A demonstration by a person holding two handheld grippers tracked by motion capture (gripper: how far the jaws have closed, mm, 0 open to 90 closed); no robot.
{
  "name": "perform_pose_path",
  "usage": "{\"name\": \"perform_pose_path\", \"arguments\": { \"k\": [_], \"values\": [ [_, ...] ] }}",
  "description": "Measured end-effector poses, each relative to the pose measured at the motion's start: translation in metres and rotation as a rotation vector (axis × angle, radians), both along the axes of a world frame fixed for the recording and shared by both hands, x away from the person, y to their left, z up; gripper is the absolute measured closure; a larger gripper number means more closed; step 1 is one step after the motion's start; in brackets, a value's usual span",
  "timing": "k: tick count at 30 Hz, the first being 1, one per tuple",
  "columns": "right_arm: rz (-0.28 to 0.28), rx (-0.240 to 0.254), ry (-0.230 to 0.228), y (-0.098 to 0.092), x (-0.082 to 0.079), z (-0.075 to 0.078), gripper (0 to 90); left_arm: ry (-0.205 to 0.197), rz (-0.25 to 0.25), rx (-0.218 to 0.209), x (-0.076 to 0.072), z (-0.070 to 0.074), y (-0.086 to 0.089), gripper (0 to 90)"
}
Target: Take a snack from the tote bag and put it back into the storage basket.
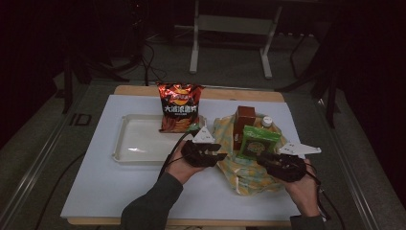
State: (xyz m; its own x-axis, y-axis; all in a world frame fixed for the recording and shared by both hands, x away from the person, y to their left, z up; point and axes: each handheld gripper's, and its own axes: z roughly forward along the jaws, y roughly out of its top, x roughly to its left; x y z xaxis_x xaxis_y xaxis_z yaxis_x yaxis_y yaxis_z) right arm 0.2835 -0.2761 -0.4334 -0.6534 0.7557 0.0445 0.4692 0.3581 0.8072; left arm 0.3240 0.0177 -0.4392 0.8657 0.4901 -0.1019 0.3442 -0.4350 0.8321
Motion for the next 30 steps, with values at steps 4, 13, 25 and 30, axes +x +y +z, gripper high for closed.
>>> {"name": "perform_pose_path", "arguments": {
  "k": [4, 13, 25, 30],
  "values": [
    [0.008, -0.004, 0.000, -0.001, -0.001, 0.000, 66.1, -0.015, 0.007, 0.019, 0.007, 0.003, -0.006, 59.8],
    [0.004, -0.022, 0.008, -0.001, -0.001, -0.001, 66.6, -0.017, -0.020, 0.021, 0.026, 0.009, -0.013, 55.1],
    [0.006, -0.044, -0.012, -0.001, -0.004, 0.003, 64.2, -0.023, -0.006, -0.012, 0.052, 0.023, -0.012, 44.3],
    [0.002, -0.042, -0.010, -0.001, -0.003, 0.002, 63.6, -0.017, 0.015, -0.023, 0.062, 0.029, -0.013, 38.0]
  ]
}}
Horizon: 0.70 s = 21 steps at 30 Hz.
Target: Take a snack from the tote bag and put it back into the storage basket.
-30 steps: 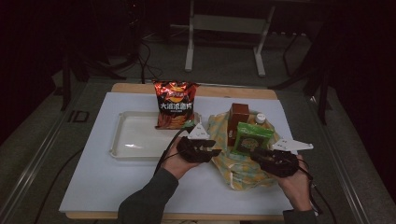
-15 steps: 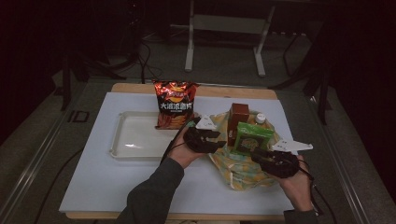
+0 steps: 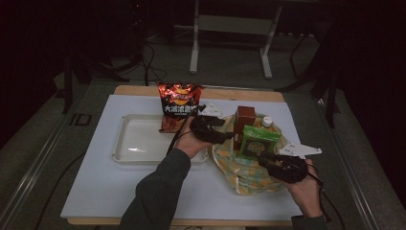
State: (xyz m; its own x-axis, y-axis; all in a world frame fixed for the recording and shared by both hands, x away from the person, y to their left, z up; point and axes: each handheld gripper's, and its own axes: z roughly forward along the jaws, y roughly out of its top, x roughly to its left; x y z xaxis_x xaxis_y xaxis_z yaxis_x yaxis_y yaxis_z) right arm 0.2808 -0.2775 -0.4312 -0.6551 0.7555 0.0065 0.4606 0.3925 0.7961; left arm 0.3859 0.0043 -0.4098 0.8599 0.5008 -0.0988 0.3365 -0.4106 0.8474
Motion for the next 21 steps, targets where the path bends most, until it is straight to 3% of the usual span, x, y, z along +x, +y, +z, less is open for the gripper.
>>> {"name": "perform_pose_path", "arguments": {
  "k": [8, 14, 21],
  "values": [
    [0.001, 0.003, 0.006, 0.000, 0.001, -0.001, 63.4, -0.008, 0.001, 0.010, 0.013, 0.005, -0.006, 33.4],
    [-0.008, 0.013, 0.009, -0.002, 0.001, -0.001, 62.5, 0.004, -0.014, -0.037, 0.027, 0.005, -0.010, 28.6],
    [-0.018, 0.026, 0.017, -0.006, 0.003, -0.002, 62.3, 0.005, -0.034, -0.054, 0.038, 0.007, -0.019, 27.0]
  ]
}}
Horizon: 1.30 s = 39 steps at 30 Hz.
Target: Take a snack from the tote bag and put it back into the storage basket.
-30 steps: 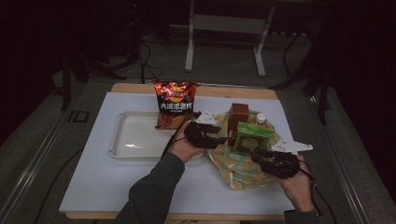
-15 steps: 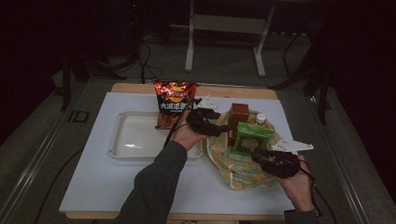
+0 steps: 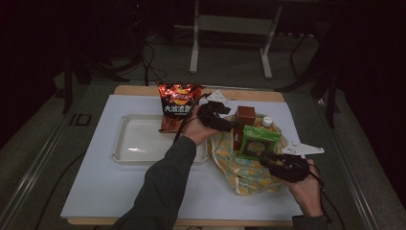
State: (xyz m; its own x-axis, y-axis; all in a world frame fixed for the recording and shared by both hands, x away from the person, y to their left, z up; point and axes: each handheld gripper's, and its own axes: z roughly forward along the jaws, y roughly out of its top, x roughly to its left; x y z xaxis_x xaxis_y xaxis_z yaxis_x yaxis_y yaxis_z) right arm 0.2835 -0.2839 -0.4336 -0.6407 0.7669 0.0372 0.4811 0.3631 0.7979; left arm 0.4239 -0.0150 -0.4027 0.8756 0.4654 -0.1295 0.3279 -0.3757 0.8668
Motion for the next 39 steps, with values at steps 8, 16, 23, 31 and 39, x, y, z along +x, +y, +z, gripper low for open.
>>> {"name": "perform_pose_path", "arguments": {
  "k": [8, 16, 23, 31, 39],
  "values": [
    [-0.008, 0.013, 0.008, -0.004, 0.001, -0.001, 62.0, 0.014, -0.008, -0.001, 0.012, -0.005, -0.011, 23.0],
    [-0.014, 0.027, 0.029, -0.007, 0.002, -0.004, 61.8, 0.030, 0.003, -0.012, 0.022, -0.010, -0.020, 22.5],
    [-0.010, 0.022, 0.036, -0.007, 0.003, -0.007, 61.5, 0.022, -0.003, -0.016, 0.024, -0.008, -0.024, 21.3],
    [-0.015, 0.025, 0.034, -0.008, 0.003, -0.007, 60.7, -0.030, 0.004, 0.014, 0.016, 0.001, -0.022, 36.7],
    [-0.015, 0.022, 0.042, -0.007, 0.004, -0.008, 60.4, -0.020, -0.030, -0.001, 0.014, -0.002, -0.027, 35.4]
  ]
}}
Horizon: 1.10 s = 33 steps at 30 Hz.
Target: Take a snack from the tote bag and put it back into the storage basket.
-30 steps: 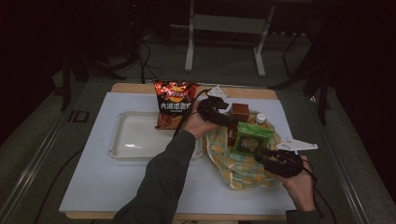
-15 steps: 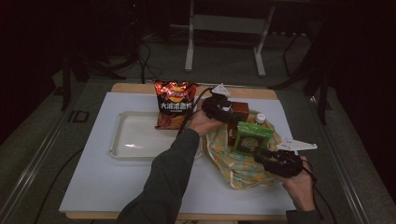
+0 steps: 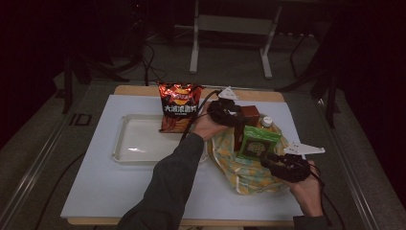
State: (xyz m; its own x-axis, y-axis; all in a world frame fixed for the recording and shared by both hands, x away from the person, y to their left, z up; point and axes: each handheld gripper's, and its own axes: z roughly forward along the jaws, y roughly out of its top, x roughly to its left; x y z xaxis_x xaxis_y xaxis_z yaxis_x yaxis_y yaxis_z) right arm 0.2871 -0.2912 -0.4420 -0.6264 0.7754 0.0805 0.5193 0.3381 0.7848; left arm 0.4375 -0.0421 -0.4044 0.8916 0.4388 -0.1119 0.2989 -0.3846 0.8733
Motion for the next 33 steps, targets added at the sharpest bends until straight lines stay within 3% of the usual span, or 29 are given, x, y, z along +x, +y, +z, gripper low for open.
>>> {"name": "perform_pose_path", "arguments": {
  "k": [14, 22, 33],
  "values": [
    [-0.004, 0.007, 0.006, -0.003, 0.001, -0.001, 60.2, 0.019, 0.038, -0.016, 0.006, -0.011, -0.021, 32.2],
    [-0.005, 0.006, 0.005, -0.003, 0.001, -0.002, 60.2, -0.002, 0.059, -0.003, 0.001, -0.010, -0.020, 40.9],
    [-0.010, 0.007, 0.007, -0.002, 0.002, -0.003, 59.9, -0.014, 0.094, 0.021, -0.003, -0.006, -0.011, 42.2]
  ]
}}
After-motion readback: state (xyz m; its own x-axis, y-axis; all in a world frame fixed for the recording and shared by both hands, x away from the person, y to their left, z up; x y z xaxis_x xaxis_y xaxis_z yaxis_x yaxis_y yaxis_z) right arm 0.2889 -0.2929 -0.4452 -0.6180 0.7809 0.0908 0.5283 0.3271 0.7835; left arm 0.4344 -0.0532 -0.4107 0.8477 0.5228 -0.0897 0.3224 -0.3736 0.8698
